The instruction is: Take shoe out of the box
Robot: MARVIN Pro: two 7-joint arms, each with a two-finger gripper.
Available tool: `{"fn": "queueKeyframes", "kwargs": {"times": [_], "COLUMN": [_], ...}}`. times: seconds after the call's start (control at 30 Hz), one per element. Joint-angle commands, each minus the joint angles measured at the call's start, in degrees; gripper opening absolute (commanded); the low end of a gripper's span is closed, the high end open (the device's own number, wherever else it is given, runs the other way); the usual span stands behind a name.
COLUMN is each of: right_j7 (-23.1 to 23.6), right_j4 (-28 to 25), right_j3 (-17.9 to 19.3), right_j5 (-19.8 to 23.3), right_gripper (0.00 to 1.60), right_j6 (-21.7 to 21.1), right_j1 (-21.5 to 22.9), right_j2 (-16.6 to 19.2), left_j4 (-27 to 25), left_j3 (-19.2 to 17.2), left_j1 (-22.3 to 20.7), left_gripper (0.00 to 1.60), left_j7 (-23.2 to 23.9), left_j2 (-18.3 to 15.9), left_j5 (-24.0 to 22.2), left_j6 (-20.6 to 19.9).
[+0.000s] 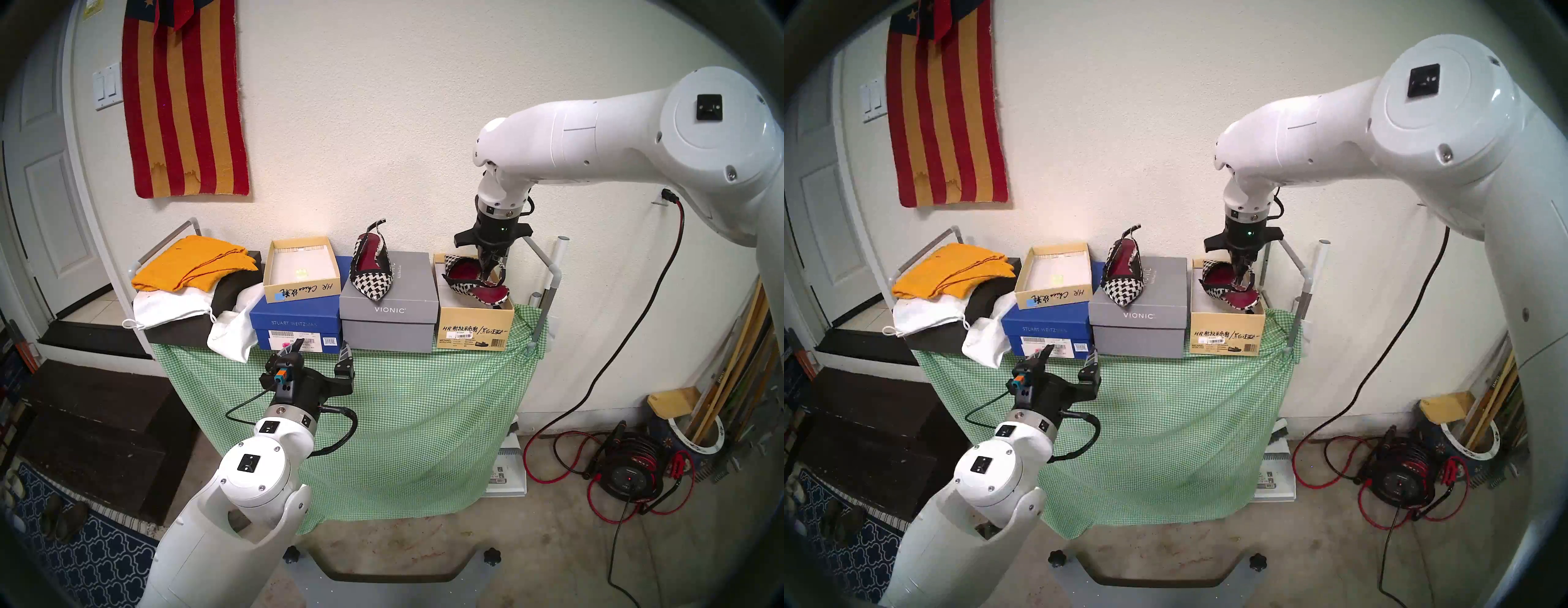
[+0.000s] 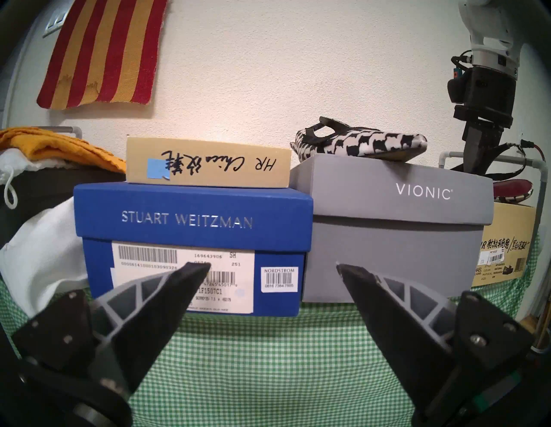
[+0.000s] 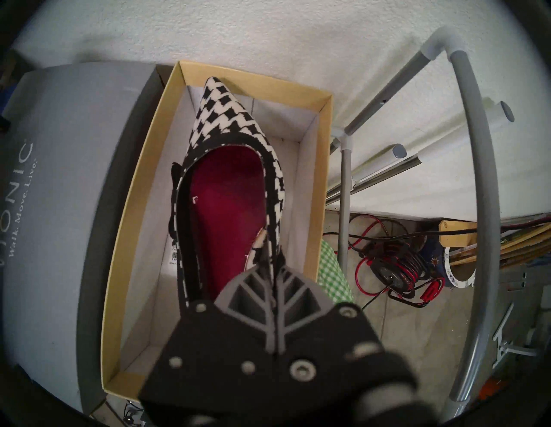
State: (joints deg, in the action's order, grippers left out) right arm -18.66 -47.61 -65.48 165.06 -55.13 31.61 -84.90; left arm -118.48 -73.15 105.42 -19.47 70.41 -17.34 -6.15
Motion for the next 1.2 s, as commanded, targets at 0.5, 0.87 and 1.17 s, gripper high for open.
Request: {"fn": "queueKeyframes", "kwargs": {"times": [0.5, 0.87, 1.17], "right_j7": [-6.10, -12.93, -15.52], "right_j4": [-13.52, -9.87, -1.33], "right_j3": [11.34, 18.18, 23.05], "right_j5": [-0.06, -0.06, -0.06], "right_gripper": [0.00, 0.00, 0.00], "right_j6": [1.86, 7.12, 6.25], "right_j1": [12.09, 6.31, -1.04], "right_j2": [4.81, 2.27, 0.37], "left_j4": [-0.06, -0.06, -0.06], "left_j3": [-0.08, -0.08, -0.08], "left_j1": [-0.01, -0.01, -0.01], "left_gripper": [1.60, 1.60, 1.60], "left_j7": [0.02, 0.03, 0.03], "left_j2": [-0.08, -0.09, -0.09], "left_j5": [0.02, 0.02, 0.02], "left_j6": [-0.01, -0.01, -0.01]}}
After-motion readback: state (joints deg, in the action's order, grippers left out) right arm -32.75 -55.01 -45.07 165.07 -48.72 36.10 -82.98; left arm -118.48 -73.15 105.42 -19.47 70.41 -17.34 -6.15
